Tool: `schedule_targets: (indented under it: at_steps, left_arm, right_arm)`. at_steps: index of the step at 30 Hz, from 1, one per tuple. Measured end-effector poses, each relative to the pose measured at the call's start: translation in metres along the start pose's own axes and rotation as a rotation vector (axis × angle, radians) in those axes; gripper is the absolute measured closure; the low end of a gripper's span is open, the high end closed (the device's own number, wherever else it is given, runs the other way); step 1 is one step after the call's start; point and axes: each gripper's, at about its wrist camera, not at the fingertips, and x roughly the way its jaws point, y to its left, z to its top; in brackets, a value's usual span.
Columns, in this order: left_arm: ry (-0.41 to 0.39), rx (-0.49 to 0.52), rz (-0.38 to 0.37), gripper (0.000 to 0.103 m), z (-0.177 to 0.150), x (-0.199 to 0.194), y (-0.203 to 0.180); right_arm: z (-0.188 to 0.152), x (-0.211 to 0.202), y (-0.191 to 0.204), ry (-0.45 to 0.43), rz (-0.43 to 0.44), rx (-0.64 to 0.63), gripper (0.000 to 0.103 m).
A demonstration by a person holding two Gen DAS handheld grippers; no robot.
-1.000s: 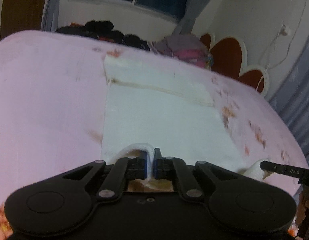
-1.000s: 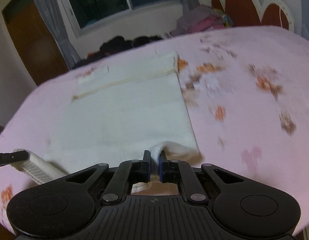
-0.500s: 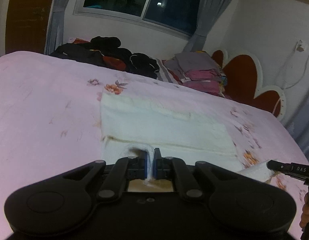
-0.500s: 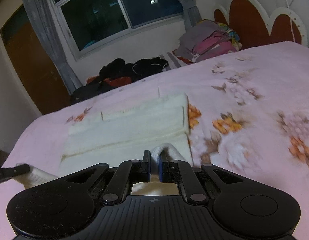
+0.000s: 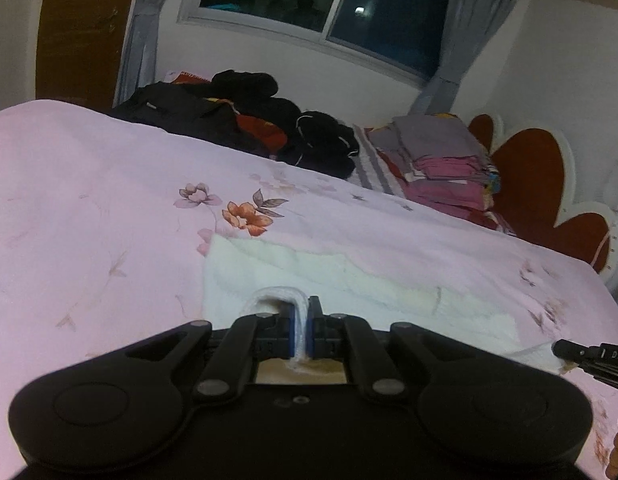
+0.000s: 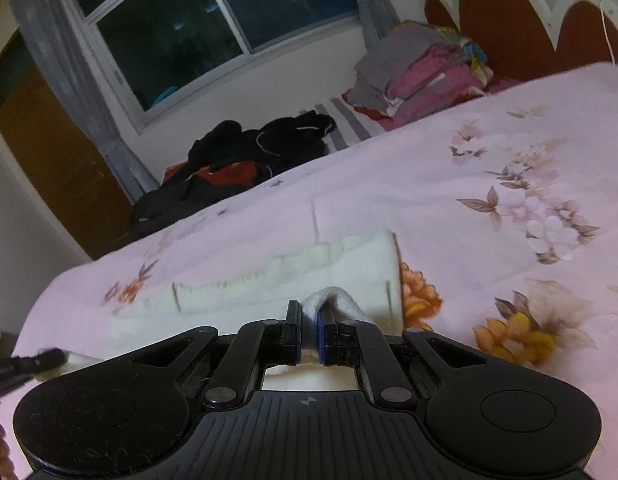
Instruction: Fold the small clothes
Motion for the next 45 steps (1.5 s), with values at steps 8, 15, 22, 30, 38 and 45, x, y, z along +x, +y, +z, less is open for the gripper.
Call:
schedule_targets:
  at_steps: [8, 15, 22, 30, 38, 45]
  left_arm:
    - [0.052, -0.008, 0.053, 0.097, 0.018, 0.051, -0.002]
    - [0.072, -0.03, 0.091, 0.081, 0.026, 0.08, 0.003]
    - [0.023, -0.035, 0.071, 0.039, 0.035, 0.07, 0.021]
    - [0.126, 0.115, 0.057, 0.061, 0.019, 0.102, 0.01]
    - [0.083, 0.143, 0.059, 0.1, 0.014, 0.098, 0.006]
    - [-0.03, 0.088, 0.087, 0.1, 0.029, 0.088, 0.006]
  right_arm:
    - [0.021, 0.057, -0.014, 0.069, -0.022, 0.058, 0.096]
    - [0.032, 0.076, -0.024, 0.065, -0.054, 0.044, 0.095]
    - [0.041, 0.072, -0.023, 0.007, -0.042, -0.064, 0.031]
    - [0.016, 0.102, -0.015, 0.105, -0.04, -0.238, 0.051]
    - [0.011, 0.105, -0.017, 0.11, -0.029, -0.271, 0.097]
    - [0.027, 0.093, -0.009, -0.013, -0.028, -0.262, 0.099]
